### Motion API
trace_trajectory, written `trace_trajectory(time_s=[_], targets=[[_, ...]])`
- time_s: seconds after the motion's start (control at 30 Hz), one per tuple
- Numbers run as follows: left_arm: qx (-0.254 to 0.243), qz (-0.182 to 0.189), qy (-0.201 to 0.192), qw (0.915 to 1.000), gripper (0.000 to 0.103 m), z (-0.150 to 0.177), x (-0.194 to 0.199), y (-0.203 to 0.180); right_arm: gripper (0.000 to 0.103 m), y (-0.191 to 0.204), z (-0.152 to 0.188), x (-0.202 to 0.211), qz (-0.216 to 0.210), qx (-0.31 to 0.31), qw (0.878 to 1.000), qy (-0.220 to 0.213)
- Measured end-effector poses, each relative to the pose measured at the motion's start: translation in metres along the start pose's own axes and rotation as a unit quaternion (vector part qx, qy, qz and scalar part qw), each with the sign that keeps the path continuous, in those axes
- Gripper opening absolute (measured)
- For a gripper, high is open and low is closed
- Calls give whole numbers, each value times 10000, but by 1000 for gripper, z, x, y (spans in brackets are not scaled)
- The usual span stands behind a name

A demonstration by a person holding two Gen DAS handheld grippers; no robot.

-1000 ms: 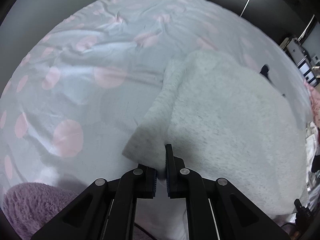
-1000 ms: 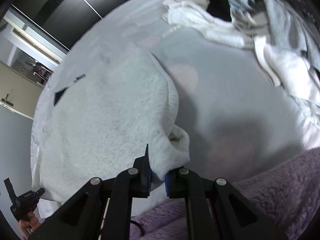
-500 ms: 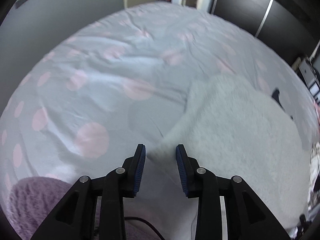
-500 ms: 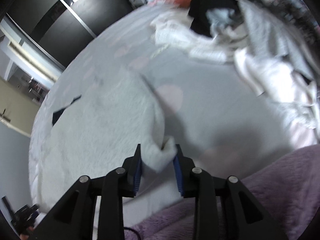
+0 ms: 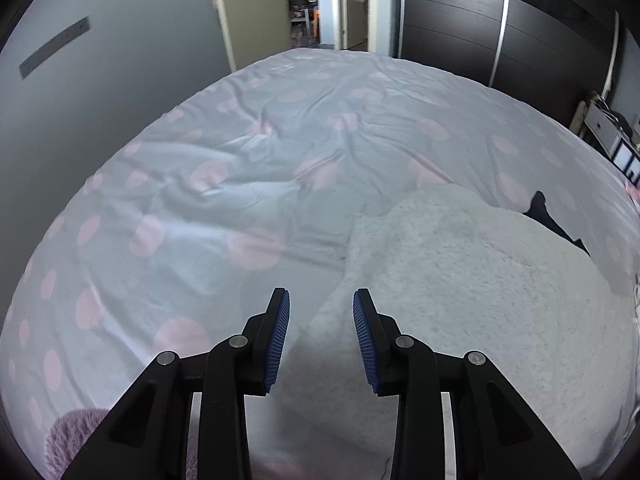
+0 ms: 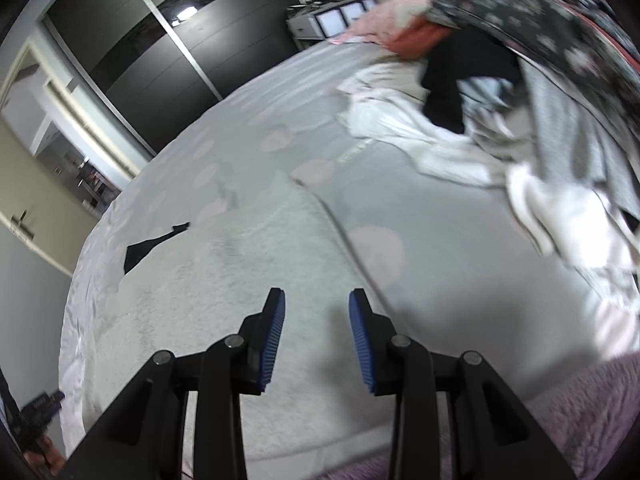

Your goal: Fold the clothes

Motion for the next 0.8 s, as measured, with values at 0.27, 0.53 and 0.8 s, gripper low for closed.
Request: trace_trajectory(time_s=[0.27,0.53,0.8], targets=[[-723,-8,23,9974,39,-23,-30,-45,33,40,-20,-42,-165,740,9969,224],[-874,248,279,9955,39,-20,-74,-70,50,44,-33,-90,-376,781,9944,605],[-842,203,708,9937,42,0,-105,-69,55,12,-33,-108,-760,-141,9938,798]])
Point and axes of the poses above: each gripper's, at about its wrist camera, not at the fingertips, and x roughly against the way its jaws point, y to its left, z to its underside, the point moved 5 cm from there along -x, roughly the way its jaws point, and after that the axes turned 5 degrees about -y, right-handed, at the moved point
